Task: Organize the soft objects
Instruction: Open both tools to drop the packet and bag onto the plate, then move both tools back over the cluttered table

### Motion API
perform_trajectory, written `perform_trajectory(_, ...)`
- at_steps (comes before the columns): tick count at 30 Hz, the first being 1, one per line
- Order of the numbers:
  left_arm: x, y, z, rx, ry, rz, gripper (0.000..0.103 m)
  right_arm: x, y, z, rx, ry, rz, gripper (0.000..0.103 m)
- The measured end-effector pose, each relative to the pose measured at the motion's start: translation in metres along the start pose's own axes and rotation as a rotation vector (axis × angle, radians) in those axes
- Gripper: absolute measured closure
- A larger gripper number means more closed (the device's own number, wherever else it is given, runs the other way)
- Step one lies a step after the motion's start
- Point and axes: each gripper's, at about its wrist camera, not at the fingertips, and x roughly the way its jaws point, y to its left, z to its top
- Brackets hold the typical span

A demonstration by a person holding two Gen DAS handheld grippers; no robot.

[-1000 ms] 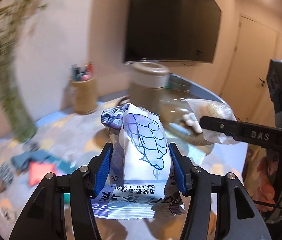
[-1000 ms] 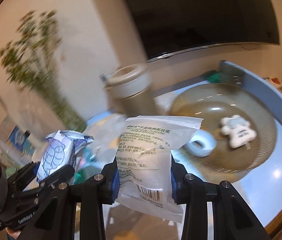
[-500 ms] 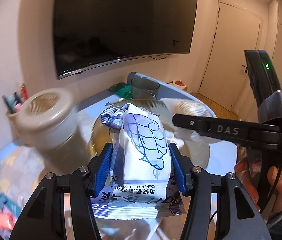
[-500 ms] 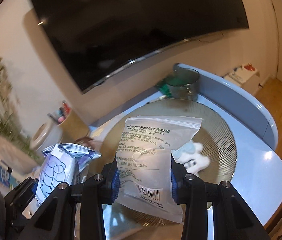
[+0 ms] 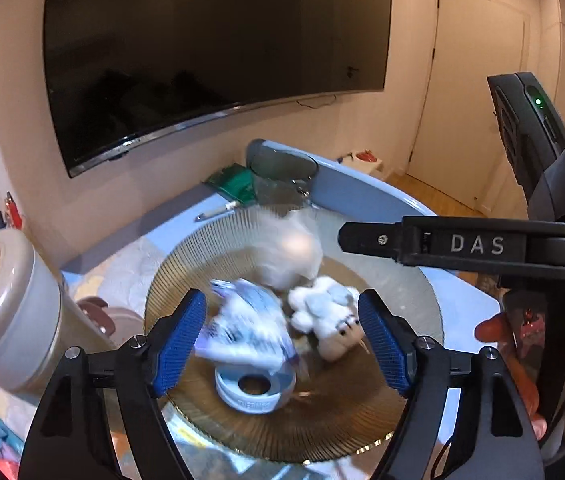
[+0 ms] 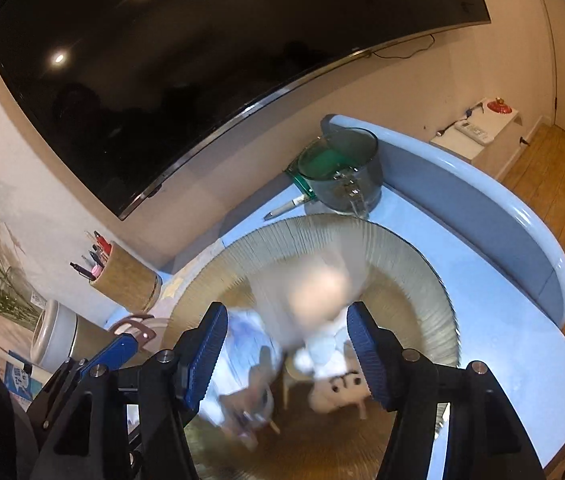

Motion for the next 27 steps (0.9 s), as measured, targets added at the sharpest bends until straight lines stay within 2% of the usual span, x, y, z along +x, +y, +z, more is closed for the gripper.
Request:
perform_trajectory(8,-0.045,-0.001,-0.019,0.011,-0.006,-0.028,0.026,-0.021,-0.006,-0.028,0.008,0.016,0.031,0.042)
perform_trajectory(15,-0.122,0.023,-0.051,-0.030,-0.072,0.002,0.026,-0.049,0.043,-0.063,-0.092,0.015,0.090,0.042)
perform_trajectory(20,-0.185,0.070,-0.093,-0.124,-0.119,0.115,0.022,-0.061,0.110,-0.102,-0.248,0.032,0.155,0.042)
perform_trajectory(27,-0.271,0.169,-0.174,-0.339,-0.136,0.331,0.021,-0.047,0.211,-0.165,-0.463,0.105,0.250,0.042)
